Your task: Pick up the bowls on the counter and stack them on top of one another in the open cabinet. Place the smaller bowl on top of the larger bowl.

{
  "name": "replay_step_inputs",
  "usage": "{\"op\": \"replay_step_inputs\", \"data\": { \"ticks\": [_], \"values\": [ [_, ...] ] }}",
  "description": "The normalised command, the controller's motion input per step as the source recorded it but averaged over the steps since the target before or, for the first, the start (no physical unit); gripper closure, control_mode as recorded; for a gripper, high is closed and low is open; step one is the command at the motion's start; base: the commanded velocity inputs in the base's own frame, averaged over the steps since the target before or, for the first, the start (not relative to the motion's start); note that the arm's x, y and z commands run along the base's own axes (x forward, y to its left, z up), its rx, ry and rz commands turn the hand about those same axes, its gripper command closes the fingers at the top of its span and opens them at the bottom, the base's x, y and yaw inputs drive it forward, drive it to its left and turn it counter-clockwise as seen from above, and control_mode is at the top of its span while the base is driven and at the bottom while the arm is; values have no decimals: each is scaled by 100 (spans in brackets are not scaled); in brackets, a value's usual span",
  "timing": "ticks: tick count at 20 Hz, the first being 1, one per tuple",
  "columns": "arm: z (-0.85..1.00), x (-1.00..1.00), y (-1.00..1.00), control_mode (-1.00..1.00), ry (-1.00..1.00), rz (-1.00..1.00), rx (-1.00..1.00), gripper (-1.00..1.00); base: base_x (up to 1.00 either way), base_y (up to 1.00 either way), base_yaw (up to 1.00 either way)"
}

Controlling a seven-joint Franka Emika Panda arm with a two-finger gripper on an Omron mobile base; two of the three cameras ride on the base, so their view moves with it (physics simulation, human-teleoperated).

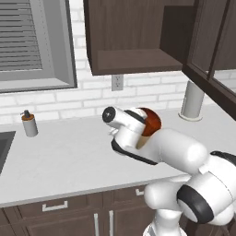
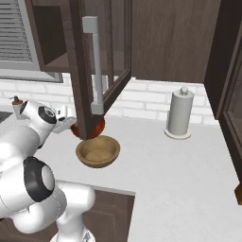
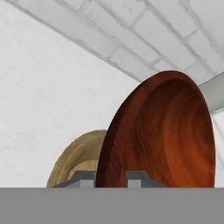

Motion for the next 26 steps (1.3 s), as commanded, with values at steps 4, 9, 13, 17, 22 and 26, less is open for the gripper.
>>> {"op": "replay_step_inputs", "data": {
  "ticks": [4,9,13,17,22,26],
  "values": [
    [-27,-3,0,-100,8,0,-12,100,0,0,0],
    [-41,0,0,-100,5,0,-14,100,0,0,0],
    [-44,0,0,-100,13,0,-9,100,0,0,0],
    [-27,0,-13,-100,15,0,-3,100,0,0,0],
    [-23,-5,-14,-100,16,0,-1,100,0,0,0],
    [-42,0,-3,-100,13,0,-3,100,0,0,0]
  ]
}}
